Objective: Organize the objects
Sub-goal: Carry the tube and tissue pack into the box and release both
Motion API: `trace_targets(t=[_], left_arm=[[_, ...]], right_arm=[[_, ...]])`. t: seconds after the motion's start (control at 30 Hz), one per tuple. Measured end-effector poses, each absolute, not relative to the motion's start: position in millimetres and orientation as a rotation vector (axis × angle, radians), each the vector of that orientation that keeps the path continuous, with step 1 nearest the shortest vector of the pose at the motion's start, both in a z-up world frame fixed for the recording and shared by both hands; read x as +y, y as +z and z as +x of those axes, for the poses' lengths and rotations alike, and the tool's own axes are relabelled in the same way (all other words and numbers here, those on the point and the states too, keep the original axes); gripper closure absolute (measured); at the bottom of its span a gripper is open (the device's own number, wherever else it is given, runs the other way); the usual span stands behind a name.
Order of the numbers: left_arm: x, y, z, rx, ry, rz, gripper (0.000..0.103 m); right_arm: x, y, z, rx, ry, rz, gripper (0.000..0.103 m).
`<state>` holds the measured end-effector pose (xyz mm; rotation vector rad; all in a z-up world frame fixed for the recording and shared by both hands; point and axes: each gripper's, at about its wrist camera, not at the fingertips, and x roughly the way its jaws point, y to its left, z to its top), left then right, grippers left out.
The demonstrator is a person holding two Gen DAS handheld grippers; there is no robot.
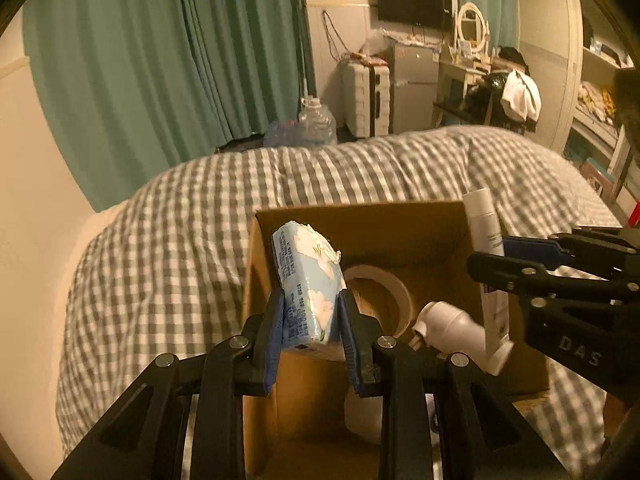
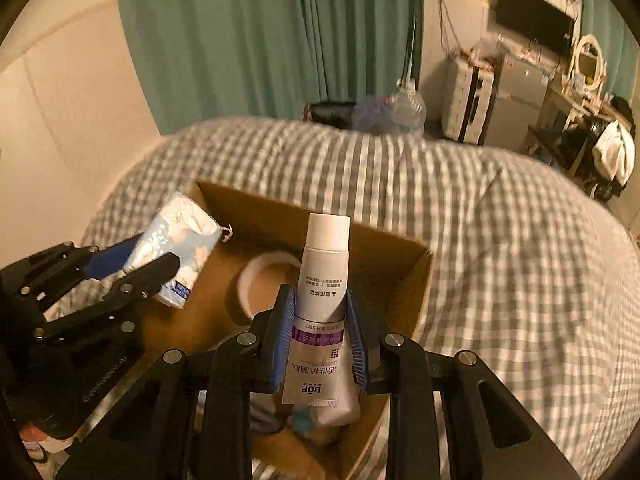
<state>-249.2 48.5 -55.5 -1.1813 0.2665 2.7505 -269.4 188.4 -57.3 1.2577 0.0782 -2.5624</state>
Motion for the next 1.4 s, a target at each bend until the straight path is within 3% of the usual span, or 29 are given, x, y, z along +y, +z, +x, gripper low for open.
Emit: trace_targets(t=[0.27, 0.47, 0.6, 0.63, 0.67, 0.7, 0.8, 0.93, 1.0, 1.17, 1.4], left_arm=[[50.8, -85.8, -264.6, 0.245, 2.656, -1.233, 0.076], [54.4, -88.1, -261.7, 0.267, 2.647, -1.229, 0.076], [54.6, -76.9, -247.8, 0.295, 2.652, -1.194, 0.066], [55.1, -71.5, -244.1, 0.302, 2.651, -1.185, 0.061], [53.4, -66.5, -239.6, 0.302, 2.653, -1.176, 0.049], [52.4, -60.3, -233.9, 0.295, 2.661, -1.163, 0.041], [44.6, -38.8, -216.4, 0.252, 2.673, -1.122, 0.034], [35.9, -10.2, -195.2, 0.226, 2.724, -1.082, 0.022], [32.9, 2.5, -183.0, 0.22, 2.75, -1.053, 0.016], [26.9, 34.0, -150.7, 0.25, 2.824, -0.981, 0.004], [13.4, 59.2, -114.7, 0.217, 2.932, -0.942, 0.001]], right_arm=[[192.8, -99.6, -292.3, 0.083, -2.542, 1.335, 0.078], [195.3, -99.2, -291.5, 0.035, -2.527, 1.302, 0.079], [203.8, -84.5, -278.4, -0.03, -2.561, 1.256, 0.079], [207.3, -77.8, -272.4, -0.044, -2.572, 1.24, 0.079], [207.5, -71.6, -268.4, -0.05, -2.583, 1.228, 0.079], [209.5, -64.6, -265.9, -0.055, -2.595, 1.216, 0.077], [215.0, -43.7, -246.9, -0.073, -2.624, 1.173, 0.067], [221.6, -15.7, -216.4, -0.075, -2.638, 1.122, 0.061], [224.8, -1.0, -199.4, -0.051, -2.666, 1.09, 0.048], [227.1, 40.4, -162.8, 0.017, -2.735, 0.99, 0.03], [210.2, 75.3, -110.0, 0.105, -2.775, 0.855, 0.016]])
